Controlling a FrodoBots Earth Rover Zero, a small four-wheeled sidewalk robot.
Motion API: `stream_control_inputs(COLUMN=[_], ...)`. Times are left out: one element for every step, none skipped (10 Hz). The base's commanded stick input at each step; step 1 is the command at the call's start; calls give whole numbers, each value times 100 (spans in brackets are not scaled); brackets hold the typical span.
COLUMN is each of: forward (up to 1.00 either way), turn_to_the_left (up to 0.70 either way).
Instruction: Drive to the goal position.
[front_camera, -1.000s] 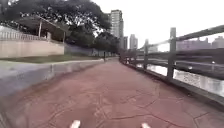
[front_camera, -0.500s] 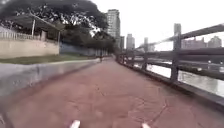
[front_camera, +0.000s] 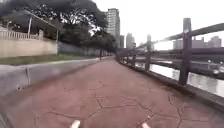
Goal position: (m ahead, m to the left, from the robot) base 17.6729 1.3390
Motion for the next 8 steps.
stream_control_inputs(forward=[70,70,70,70,70,70,70,70], turn_to_the_left=[32,3,0,0,0,0,0,0])
